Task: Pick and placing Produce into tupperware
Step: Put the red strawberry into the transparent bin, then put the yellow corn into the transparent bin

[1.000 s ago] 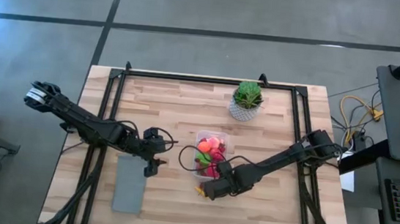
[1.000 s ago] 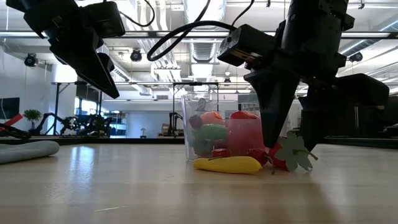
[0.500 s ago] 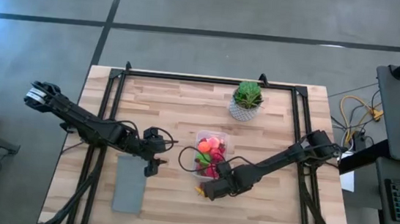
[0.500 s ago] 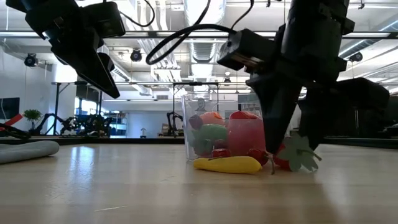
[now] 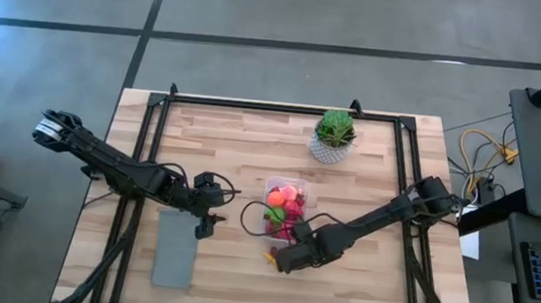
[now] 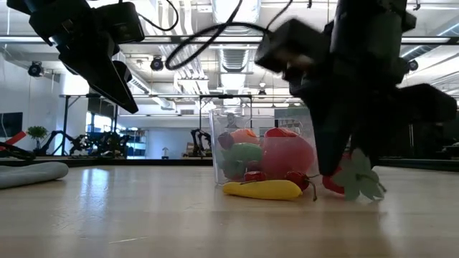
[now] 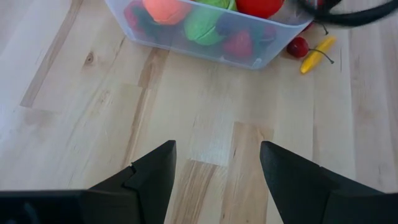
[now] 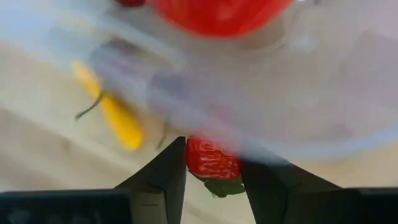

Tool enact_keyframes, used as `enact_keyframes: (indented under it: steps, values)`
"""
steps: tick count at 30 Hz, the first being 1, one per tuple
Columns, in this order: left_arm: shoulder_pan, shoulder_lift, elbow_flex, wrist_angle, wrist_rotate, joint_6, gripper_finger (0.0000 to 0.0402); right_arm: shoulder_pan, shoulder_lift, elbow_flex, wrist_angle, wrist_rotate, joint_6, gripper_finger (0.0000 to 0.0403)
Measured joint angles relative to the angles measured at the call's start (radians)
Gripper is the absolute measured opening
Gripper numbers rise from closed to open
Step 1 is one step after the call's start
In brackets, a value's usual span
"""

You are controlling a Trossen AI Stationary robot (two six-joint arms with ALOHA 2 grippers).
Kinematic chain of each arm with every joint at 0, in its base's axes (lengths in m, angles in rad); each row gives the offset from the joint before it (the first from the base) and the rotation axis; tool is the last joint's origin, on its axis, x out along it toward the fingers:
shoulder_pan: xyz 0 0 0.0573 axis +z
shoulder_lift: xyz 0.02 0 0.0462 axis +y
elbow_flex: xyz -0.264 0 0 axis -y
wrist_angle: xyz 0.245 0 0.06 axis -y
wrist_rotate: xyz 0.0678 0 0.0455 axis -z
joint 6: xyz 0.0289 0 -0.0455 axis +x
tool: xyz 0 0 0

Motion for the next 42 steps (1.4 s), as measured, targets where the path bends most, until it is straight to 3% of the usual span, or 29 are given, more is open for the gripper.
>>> enact_keyframes:
  steps: [5,12,17,27,34,42]
  values:
    - [0.0,0.0,0.0,0.0,0.0,0.0,0.0219,0.014,-0.054,0.035,0.005,0.015,-0.011,0.0141]
    - [0.0,0.0,-0.001,-0.001,0.0,0.0,0.0219,-0.001,-0.167,0.059,-0.026,0.183,-0.011,0.0141]
    - [0.0,0.0,-0.001,0.0,0.0,0.0,0.0219,-0.051,-0.21,0.058,-0.144,0.283,-0.042,0.0141]
    - [0.0,0.007,-0.002,0.031,0.018,0.059,0.0219,-0.12,-0.176,0.056,-0.181,0.302,-0.133,0.0228]
    - [0.0,0.066,0.0,0.223,0.062,0.171,0.0219,-0.07,-0.21,0.1,-0.226,0.503,-0.135,0.0277]
    - [-0.006,0.28,0.021,0.472,0.215,0.325,0.0219,0.035,-0.233,0.165,-0.589,0.561,0.034,0.0283]
